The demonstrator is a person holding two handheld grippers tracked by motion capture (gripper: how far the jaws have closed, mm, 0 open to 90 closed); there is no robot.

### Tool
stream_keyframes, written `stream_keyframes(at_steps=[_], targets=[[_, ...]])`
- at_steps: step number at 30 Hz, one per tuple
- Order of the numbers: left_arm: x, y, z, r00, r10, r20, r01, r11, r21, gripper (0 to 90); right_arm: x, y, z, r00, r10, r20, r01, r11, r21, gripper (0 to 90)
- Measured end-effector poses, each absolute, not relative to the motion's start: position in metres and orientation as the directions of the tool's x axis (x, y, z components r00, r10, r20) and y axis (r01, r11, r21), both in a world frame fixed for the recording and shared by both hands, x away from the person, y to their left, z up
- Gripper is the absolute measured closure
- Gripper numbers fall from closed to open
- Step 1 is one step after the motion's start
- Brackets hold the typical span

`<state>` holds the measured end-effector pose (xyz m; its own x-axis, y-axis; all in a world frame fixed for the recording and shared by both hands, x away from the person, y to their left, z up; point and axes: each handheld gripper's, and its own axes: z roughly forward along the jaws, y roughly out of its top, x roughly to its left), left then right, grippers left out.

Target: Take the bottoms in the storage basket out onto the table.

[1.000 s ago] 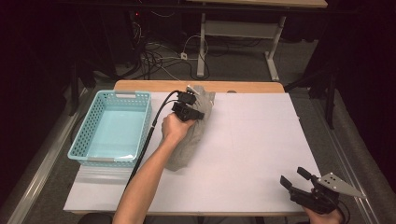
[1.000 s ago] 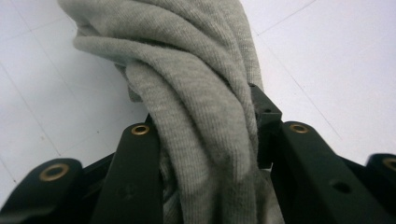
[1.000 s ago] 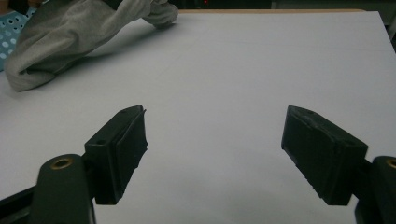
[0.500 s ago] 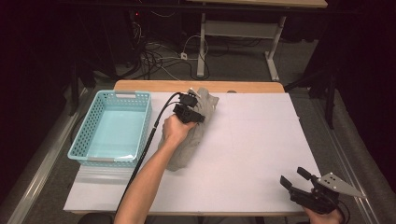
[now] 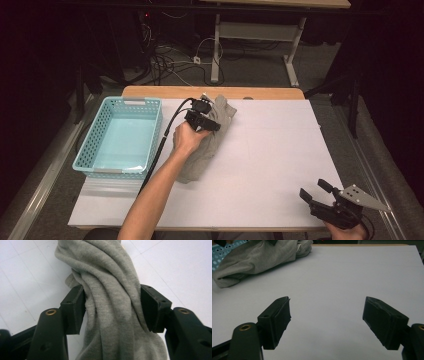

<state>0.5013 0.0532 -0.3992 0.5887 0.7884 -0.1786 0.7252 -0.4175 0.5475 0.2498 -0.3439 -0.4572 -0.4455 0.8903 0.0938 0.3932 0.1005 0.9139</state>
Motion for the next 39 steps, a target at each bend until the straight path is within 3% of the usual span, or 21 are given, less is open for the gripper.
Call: stream_keyframes(at_steps=[39], targets=[[0.477, 0.083, -0.358, 0.631, 0.768, -0.110, 0.624, -0.418, 0.660, 39.3, 0.249, -0.344, -0.457, -0.437, 0.895, 0.091, 0.390, 0.097, 0.916, 22.6]])
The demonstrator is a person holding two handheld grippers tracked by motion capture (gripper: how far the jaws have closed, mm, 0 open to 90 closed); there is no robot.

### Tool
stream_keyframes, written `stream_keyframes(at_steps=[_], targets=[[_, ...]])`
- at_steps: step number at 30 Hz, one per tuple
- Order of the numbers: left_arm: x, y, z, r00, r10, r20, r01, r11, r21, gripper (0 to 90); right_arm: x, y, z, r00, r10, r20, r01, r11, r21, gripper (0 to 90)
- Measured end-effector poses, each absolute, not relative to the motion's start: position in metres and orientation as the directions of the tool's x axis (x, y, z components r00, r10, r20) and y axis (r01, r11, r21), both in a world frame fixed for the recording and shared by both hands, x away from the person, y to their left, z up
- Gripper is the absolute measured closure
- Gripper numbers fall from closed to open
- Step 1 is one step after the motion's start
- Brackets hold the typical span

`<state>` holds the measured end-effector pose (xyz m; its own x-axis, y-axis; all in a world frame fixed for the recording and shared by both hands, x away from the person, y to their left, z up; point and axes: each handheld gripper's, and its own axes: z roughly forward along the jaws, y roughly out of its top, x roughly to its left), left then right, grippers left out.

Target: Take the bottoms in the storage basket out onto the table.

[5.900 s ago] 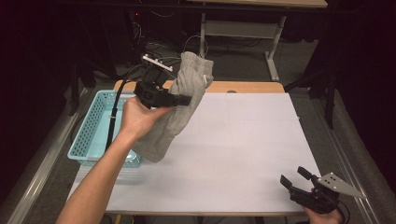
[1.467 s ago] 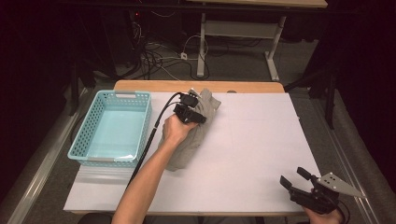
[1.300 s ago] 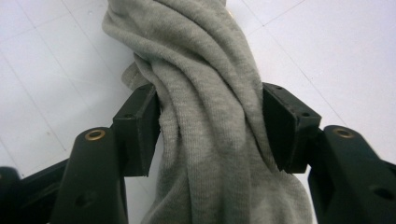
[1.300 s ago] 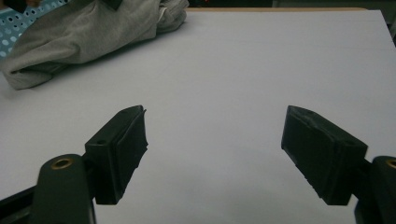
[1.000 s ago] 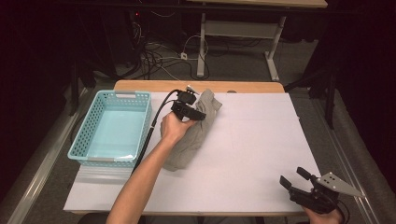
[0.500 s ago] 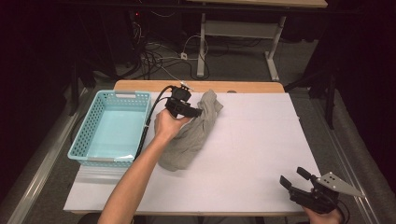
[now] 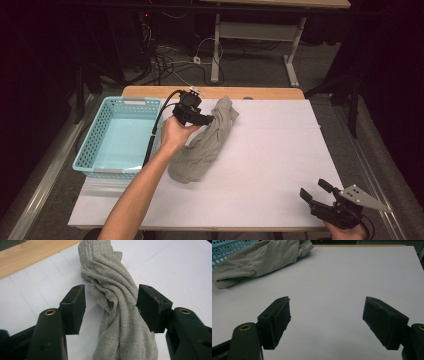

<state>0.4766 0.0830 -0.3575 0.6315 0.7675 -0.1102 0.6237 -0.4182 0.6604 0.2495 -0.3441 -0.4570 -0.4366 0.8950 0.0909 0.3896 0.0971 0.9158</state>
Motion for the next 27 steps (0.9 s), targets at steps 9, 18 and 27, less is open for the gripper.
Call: stream_keyframes(at_steps=[9, 18, 27], targets=[[0.470, 0.089, -0.352, 0.635, 0.766, -0.096, 0.609, -0.421, 0.672, 39.4, 0.249, -0.344, -0.457, -0.435, 0.896, 0.088, 0.387, 0.099, 0.917, 22.6], [0.463, 0.100, -0.347, 0.629, 0.771, -0.097, 0.604, -0.406, 0.686, 39.4, 0.249, -0.345, -0.457, -0.434, 0.896, 0.090, 0.386, 0.095, 0.918, 22.7], [0.457, 0.113, -0.344, 0.618, 0.781, -0.096, 0.602, -0.391, 0.697, 39.4, 0.249, -0.345, -0.457, -0.434, 0.897, 0.089, 0.386, 0.096, 0.918, 22.7]])
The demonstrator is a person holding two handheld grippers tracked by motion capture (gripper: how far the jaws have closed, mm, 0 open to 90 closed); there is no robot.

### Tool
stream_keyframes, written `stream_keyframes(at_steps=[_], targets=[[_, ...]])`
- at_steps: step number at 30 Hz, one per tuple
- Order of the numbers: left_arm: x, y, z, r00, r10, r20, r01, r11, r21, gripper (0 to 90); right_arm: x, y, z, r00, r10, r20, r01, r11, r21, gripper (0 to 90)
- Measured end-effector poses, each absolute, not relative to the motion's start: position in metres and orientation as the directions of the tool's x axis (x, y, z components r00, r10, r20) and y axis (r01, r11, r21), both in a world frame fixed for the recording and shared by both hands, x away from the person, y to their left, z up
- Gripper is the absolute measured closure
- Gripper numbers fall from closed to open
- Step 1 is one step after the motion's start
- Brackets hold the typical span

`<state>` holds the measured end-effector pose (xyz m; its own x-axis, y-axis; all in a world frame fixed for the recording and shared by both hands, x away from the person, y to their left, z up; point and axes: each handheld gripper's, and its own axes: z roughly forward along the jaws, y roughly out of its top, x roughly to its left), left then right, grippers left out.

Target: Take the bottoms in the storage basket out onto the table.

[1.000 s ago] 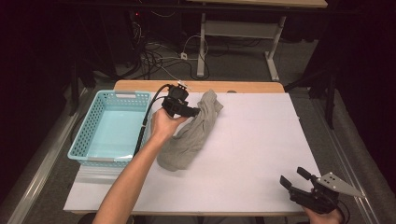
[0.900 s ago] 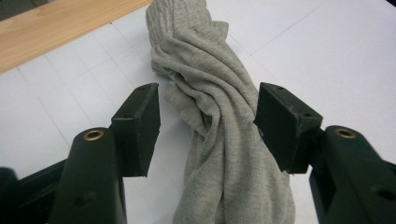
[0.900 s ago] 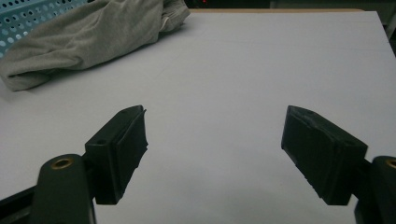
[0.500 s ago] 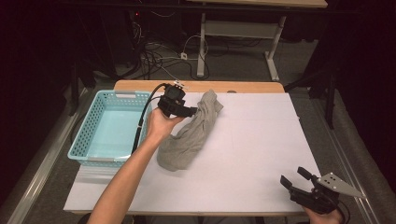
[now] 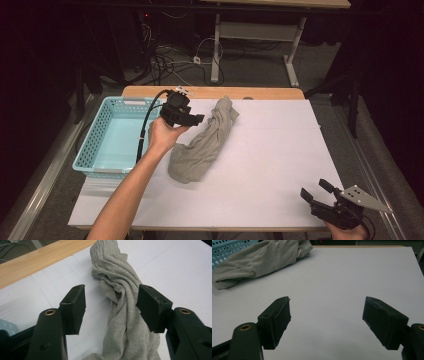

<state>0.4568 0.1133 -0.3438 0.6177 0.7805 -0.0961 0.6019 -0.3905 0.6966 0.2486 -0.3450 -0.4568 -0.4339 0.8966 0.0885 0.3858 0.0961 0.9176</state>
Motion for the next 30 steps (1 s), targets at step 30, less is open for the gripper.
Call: stream_keyframes(at_steps=[30], targets=[[0.440, 0.147, -0.344, 0.597, 0.795, -0.111, 0.597, -0.347, 0.724, 37.2, 0.248, -0.346, -0.457, -0.433, 0.896, 0.094, 0.388, 0.091, 0.917, 22.6]])
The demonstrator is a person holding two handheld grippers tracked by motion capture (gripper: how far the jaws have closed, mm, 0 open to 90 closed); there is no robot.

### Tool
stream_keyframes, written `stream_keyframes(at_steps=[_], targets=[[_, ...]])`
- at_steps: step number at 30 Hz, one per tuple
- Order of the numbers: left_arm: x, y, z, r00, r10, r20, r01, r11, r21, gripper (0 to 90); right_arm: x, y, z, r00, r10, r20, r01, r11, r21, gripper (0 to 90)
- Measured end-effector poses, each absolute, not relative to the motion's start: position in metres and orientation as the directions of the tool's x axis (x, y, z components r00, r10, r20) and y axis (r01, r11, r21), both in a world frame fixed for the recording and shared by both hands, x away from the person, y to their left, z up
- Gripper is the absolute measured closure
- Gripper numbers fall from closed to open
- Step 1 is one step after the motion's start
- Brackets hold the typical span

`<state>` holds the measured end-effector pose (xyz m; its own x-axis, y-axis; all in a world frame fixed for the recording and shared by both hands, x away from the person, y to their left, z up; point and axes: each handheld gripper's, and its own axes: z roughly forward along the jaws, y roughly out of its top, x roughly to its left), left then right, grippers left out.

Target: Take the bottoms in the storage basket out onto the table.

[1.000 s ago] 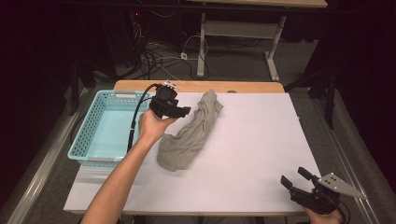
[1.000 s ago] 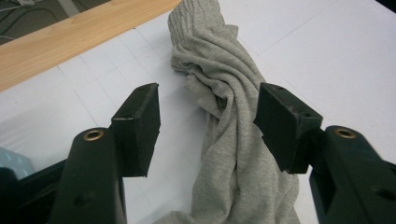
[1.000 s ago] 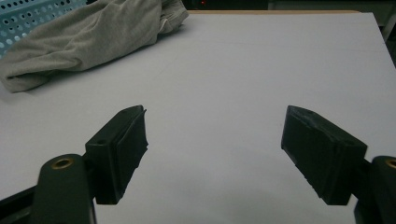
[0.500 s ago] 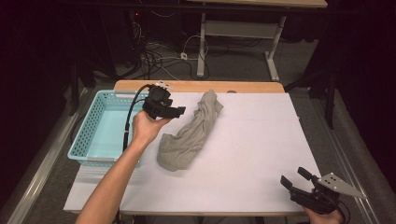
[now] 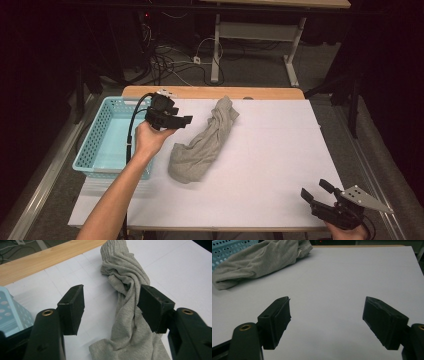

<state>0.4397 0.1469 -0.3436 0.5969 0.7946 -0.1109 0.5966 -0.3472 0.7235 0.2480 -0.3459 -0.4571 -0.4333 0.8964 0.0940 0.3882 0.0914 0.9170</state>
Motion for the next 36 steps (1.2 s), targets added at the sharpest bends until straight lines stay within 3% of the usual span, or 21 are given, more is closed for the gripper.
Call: stream_keyframes(at_steps=[21, 36], targets=[[0.420, 0.173, -0.340, 0.586, 0.798, -0.140, 0.585, -0.298, 0.754, 37.1, 0.247, -0.346, -0.457, -0.431, 0.898, 0.092, 0.389, 0.092, 0.917, 22.6], [0.406, 0.192, -0.343, 0.566, 0.817, -0.108, 0.572, -0.295, 0.766, 37.1, 0.247, -0.345, -0.457, -0.426, 0.900, 0.091, 0.389, 0.091, 0.917, 22.6]])
